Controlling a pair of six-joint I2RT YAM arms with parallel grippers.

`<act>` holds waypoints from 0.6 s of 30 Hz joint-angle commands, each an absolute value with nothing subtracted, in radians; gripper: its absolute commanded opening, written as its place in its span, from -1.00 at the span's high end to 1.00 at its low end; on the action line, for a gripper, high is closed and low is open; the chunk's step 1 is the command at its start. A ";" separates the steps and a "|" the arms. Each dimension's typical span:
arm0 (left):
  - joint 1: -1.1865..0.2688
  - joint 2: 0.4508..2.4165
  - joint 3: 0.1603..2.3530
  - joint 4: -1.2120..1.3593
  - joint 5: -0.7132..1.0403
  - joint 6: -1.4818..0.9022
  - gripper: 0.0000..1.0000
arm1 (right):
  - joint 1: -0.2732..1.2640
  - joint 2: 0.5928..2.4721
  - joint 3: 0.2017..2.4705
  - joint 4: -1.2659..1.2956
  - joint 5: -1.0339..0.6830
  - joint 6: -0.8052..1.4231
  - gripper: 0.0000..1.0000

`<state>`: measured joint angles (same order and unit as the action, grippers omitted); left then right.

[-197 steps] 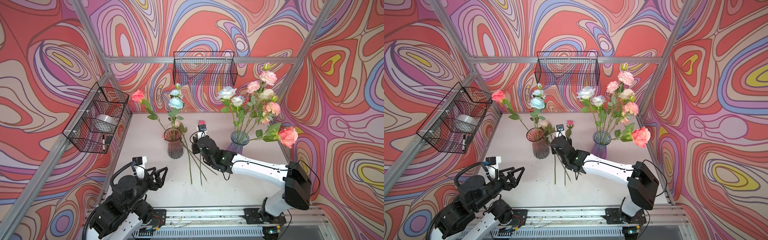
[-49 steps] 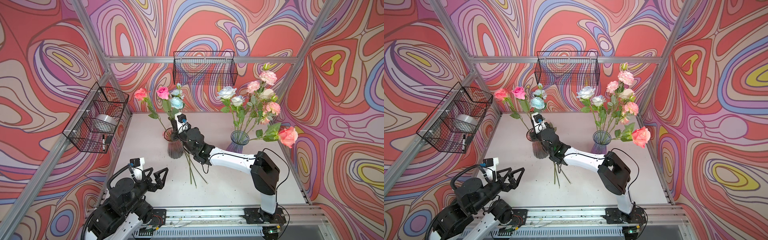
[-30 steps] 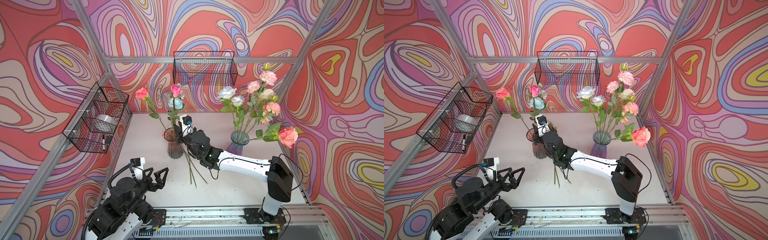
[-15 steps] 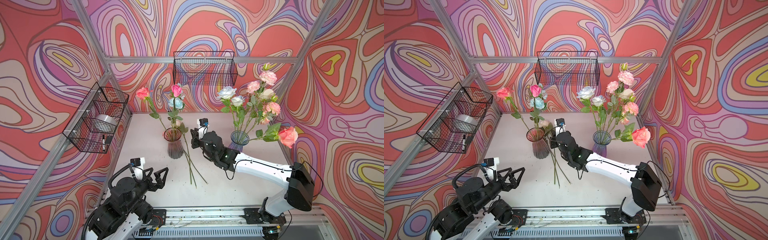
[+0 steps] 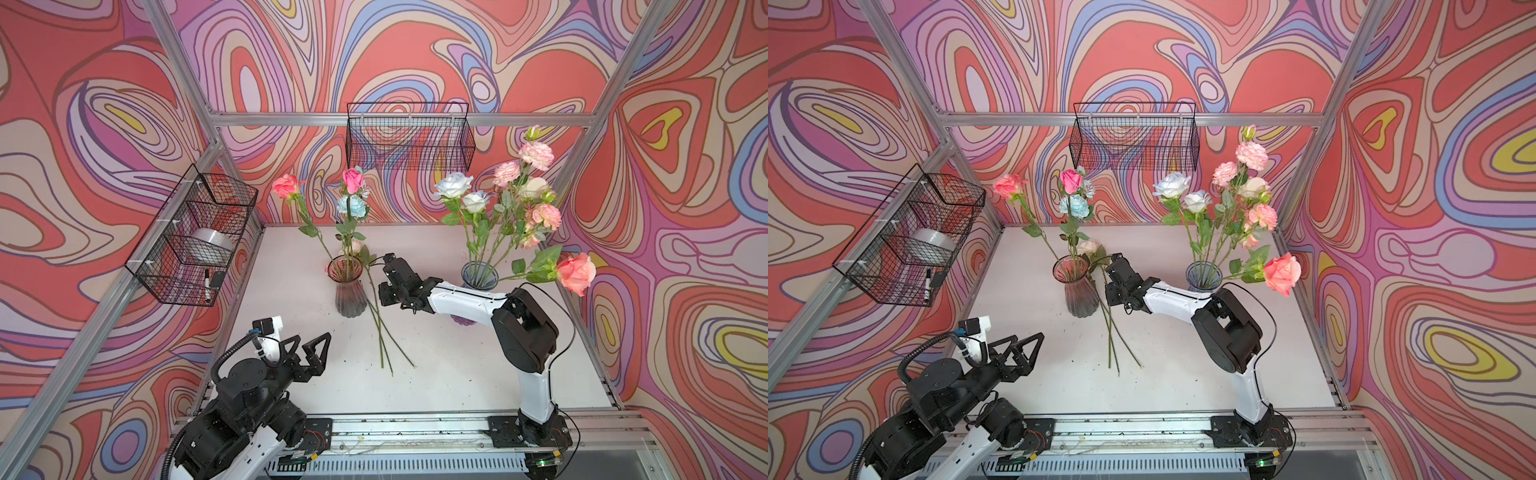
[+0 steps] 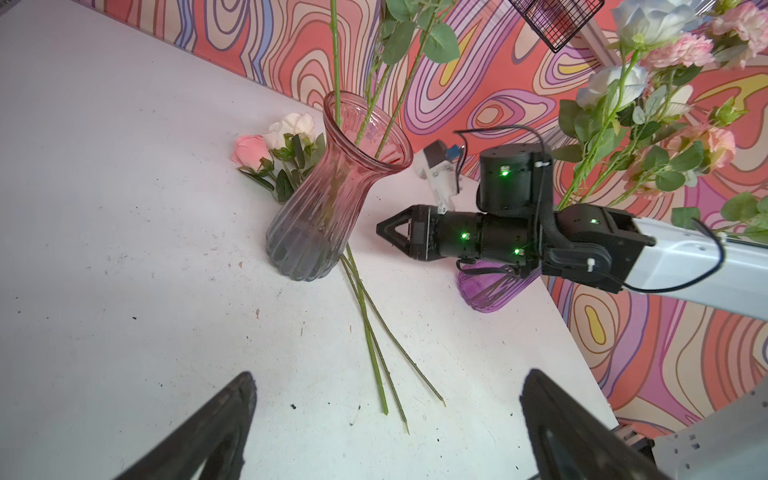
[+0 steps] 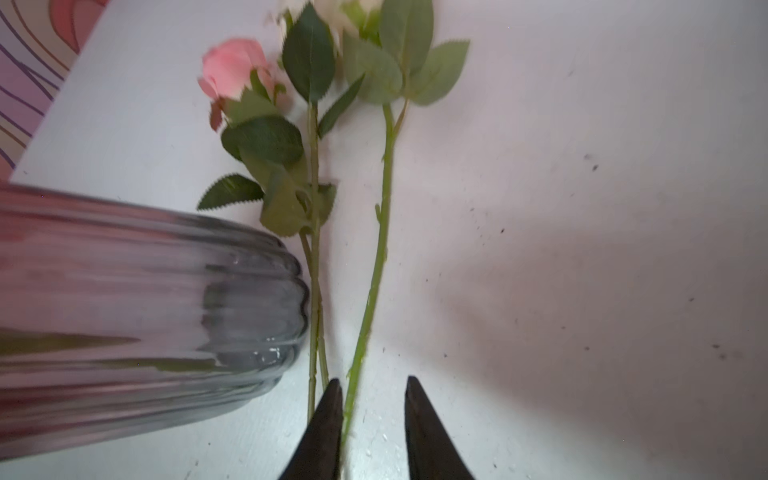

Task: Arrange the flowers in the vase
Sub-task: 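Lower the open right gripper onto the remaining rose stems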

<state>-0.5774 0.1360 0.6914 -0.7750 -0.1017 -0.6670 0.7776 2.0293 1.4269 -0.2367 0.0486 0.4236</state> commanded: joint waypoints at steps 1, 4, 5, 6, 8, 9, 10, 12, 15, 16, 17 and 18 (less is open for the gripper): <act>-0.583 0.127 0.679 -0.791 -0.112 -0.684 -1.00 | 0.778 2.069 1.465 -0.310 -0.018 0.397 0.46; -0.583 0.134 0.680 -0.791 -0.108 -0.683 -1.00 | 0.786 2.088 1.461 -0.319 -0.076 0.380 0.46; -0.583 0.135 0.680 -0.790 -0.106 -0.682 -1.00 | 0.794 2.088 1.455 -0.322 -0.087 0.370 0.46; -0.583 0.136 0.680 -0.790 -0.106 -0.681 -1.00 | 0.800 2.088 1.448 -0.325 -0.090 0.365 0.46; -0.583 0.135 0.680 -0.788 -0.106 -0.683 -1.00 | 0.816 2.083 1.429 -0.320 -0.092 0.354 0.46; -0.583 0.135 0.678 -0.788 -0.106 -0.683 -1.00 | 0.824 2.085 1.425 -0.328 -0.092 0.348 0.46; -0.583 0.135 0.678 -0.788 -0.106 -0.683 -1.00 | 0.833 2.088 1.424 -0.332 -0.087 0.345 0.46; -0.583 0.135 0.677 -0.787 -0.105 -0.684 -1.00 | 0.846 2.094 1.419 -0.339 -0.071 0.341 0.46; -0.583 0.135 0.675 -0.786 -0.103 -0.686 -1.00 | 0.850 2.107 1.414 -0.340 -0.037 0.350 0.48; -0.583 0.135 0.675 -0.785 -0.101 -0.686 -1.00 | 0.850 2.110 1.414 -0.341 -0.024 0.353 0.50; -0.583 0.135 0.675 -0.786 -0.102 -0.686 -1.00 | 0.849 2.110 1.414 -0.341 -0.017 0.353 0.53; -0.583 0.135 0.674 -0.783 -0.102 -0.687 -1.00 | 0.850 2.112 1.417 -0.343 -0.008 0.353 0.56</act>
